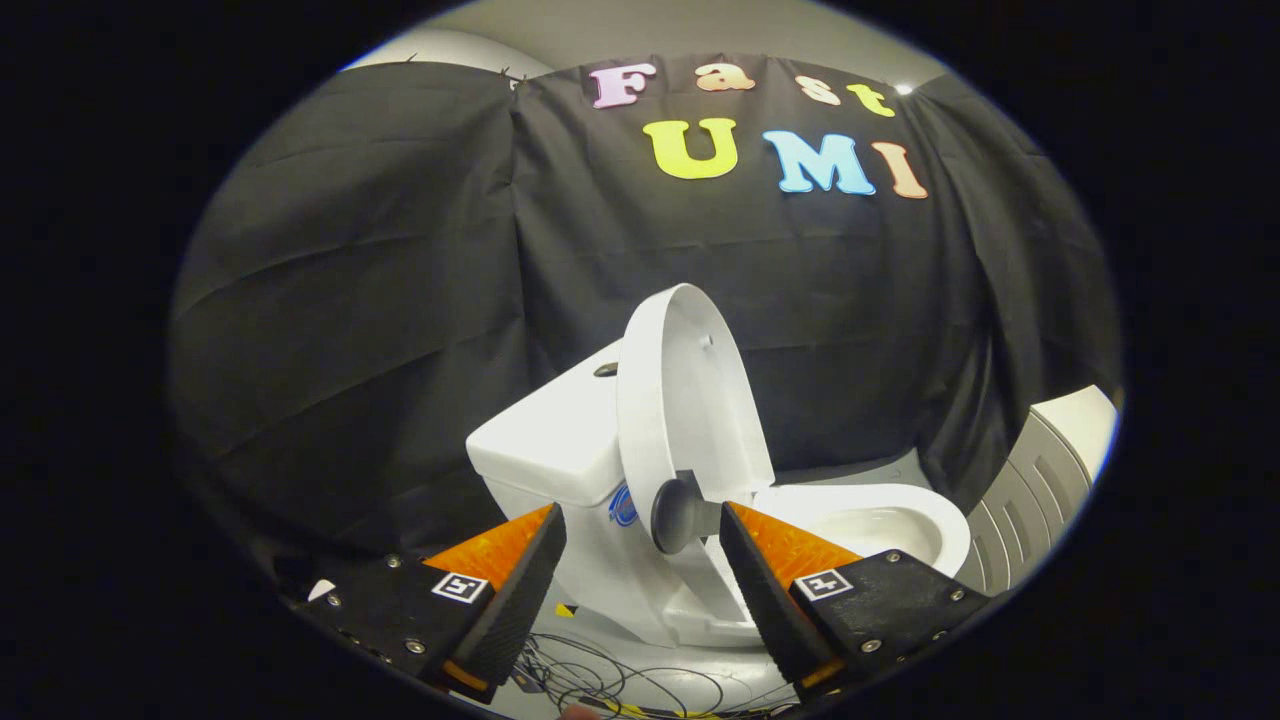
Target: Open the toilet lid.
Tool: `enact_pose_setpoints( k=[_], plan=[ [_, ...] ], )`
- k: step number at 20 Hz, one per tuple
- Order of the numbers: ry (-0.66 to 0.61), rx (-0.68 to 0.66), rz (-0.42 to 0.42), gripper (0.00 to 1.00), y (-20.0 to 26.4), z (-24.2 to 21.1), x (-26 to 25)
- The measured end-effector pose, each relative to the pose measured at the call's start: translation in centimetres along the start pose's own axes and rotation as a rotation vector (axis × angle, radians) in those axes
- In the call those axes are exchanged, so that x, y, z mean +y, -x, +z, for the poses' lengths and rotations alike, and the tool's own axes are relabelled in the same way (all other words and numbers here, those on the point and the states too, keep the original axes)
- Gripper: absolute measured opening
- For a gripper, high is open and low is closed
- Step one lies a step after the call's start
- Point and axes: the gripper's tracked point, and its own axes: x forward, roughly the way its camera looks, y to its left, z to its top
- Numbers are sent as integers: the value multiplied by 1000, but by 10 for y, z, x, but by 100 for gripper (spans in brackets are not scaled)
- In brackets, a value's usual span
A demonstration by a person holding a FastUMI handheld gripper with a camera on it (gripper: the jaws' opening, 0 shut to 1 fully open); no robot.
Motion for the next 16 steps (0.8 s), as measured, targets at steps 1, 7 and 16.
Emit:
enact_pose_setpoints(
  k=[1,7,16],
  plan=[
    [-8,-42,16,96,7,17,-2],
    [27,-238,55,95,55,98,-59],
    [81,-326,29,94,147,126,-162]
  ],
)
